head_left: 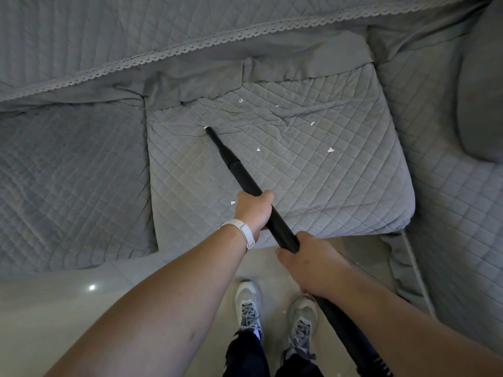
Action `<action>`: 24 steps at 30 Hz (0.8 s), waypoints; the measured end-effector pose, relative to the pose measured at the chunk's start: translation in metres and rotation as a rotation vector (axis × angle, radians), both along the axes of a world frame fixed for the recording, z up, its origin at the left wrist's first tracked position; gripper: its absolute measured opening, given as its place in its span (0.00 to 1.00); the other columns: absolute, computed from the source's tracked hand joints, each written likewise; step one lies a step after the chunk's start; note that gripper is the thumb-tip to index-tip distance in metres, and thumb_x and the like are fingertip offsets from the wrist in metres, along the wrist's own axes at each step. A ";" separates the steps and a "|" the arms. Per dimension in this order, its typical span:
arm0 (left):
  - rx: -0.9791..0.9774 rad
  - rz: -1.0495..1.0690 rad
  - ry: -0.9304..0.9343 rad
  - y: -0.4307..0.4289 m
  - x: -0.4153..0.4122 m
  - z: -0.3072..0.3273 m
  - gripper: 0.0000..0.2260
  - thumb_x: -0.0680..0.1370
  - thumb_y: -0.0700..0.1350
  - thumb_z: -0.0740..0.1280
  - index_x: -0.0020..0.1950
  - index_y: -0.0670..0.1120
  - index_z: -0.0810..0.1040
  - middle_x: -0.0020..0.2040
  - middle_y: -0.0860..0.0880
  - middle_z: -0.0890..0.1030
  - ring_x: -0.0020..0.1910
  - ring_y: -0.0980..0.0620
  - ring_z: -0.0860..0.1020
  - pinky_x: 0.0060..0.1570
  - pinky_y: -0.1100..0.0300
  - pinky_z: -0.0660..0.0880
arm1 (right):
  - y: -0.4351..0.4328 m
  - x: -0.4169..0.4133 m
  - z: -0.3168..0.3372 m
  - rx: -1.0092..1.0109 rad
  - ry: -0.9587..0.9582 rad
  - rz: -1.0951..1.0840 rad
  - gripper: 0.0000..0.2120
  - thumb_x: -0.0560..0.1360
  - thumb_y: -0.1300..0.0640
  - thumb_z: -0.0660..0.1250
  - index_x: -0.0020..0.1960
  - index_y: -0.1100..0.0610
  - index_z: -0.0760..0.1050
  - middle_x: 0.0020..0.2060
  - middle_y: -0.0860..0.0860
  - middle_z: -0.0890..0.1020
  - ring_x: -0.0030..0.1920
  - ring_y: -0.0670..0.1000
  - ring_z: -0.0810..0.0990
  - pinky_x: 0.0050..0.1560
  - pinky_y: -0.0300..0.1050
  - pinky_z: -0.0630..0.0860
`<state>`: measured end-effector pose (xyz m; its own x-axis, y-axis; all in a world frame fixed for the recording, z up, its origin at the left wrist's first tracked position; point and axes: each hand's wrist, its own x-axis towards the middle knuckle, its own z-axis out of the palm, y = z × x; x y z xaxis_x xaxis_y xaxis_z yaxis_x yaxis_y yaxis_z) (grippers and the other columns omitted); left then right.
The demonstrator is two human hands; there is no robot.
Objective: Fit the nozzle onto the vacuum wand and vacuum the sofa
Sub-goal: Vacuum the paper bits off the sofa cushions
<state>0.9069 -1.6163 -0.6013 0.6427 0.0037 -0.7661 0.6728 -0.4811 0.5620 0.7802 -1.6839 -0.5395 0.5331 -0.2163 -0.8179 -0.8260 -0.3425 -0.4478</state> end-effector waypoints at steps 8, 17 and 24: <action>0.000 -0.010 0.007 0.002 0.004 -0.006 0.18 0.78 0.47 0.66 0.65 0.41 0.68 0.52 0.44 0.78 0.48 0.47 0.80 0.32 0.59 0.77 | 0.003 0.003 -0.003 -0.018 -0.001 -0.014 0.12 0.78 0.43 0.63 0.49 0.53 0.71 0.39 0.52 0.81 0.32 0.51 0.80 0.38 0.47 0.81; 0.040 0.029 -0.042 -0.004 0.015 -0.010 0.19 0.76 0.48 0.66 0.64 0.43 0.68 0.47 0.47 0.77 0.44 0.48 0.79 0.51 0.48 0.82 | 0.002 0.017 -0.005 -0.033 -0.018 -0.033 0.13 0.77 0.44 0.63 0.51 0.53 0.72 0.41 0.53 0.81 0.38 0.54 0.84 0.41 0.52 0.84; -0.017 0.004 -0.111 -0.030 0.022 -0.007 0.18 0.77 0.47 0.67 0.63 0.42 0.69 0.46 0.49 0.77 0.41 0.51 0.77 0.46 0.53 0.80 | -0.012 0.021 -0.004 -0.060 -0.027 -0.113 0.12 0.77 0.45 0.64 0.48 0.54 0.72 0.39 0.54 0.82 0.35 0.54 0.83 0.38 0.51 0.83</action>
<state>0.9286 -1.6459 -0.6084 0.7238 -0.0063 -0.6900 0.6075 -0.4683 0.6416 0.8015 -1.6964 -0.5430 0.5238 -0.3249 -0.7875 -0.8490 -0.2746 -0.4515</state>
